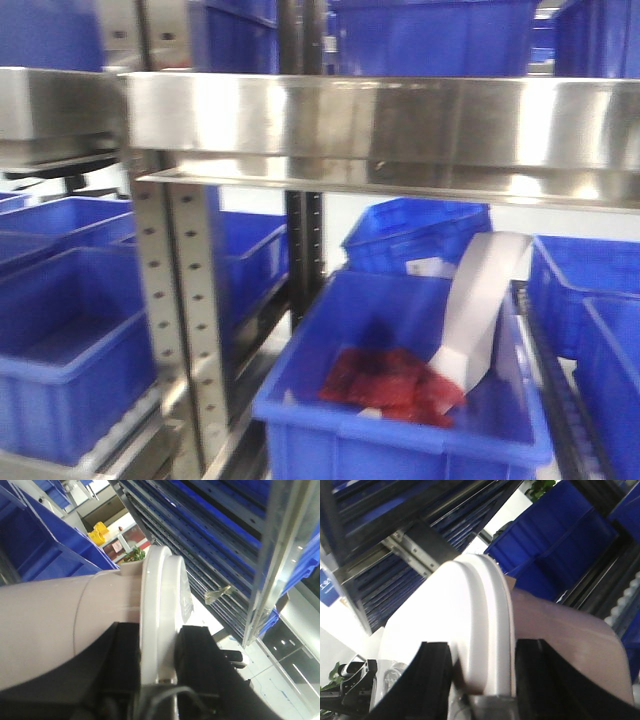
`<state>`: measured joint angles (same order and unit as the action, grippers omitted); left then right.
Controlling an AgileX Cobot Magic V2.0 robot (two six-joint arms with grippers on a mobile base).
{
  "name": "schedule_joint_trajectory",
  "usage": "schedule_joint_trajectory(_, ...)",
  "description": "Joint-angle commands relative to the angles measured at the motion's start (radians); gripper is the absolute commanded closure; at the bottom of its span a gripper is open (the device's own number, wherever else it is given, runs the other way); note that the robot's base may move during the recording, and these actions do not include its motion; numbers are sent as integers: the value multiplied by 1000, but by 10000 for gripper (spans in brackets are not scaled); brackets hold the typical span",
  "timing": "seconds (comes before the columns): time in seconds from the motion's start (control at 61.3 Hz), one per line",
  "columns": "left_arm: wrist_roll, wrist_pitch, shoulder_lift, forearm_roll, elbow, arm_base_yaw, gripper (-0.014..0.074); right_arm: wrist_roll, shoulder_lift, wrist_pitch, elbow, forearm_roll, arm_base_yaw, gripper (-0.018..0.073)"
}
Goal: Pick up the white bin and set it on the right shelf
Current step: 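Raise the held bin above the shelf's roller track with both grippers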
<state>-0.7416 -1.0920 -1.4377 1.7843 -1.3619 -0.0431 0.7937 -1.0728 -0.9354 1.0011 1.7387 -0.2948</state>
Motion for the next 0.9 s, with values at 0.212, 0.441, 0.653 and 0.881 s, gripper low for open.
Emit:
schedule_joint_trajectory(0.212,-19,-210,40,23,-38,-37,722,-7,37,-247,41,161,31,443)
schedule_joint_trajectory(0.441,-19,-203,38,23,-38,-37,722,-7,37,-245,41,161,31,443)
schedule_joint_trajectory(0.653,-19,-203,38,23,-38,-37,722,-7,37,-245,41,161,31,443)
schedule_joint_trajectory(0.881,-19,-203,38,23,-38,-37,722,-7,37,-245,41,161,31,443)
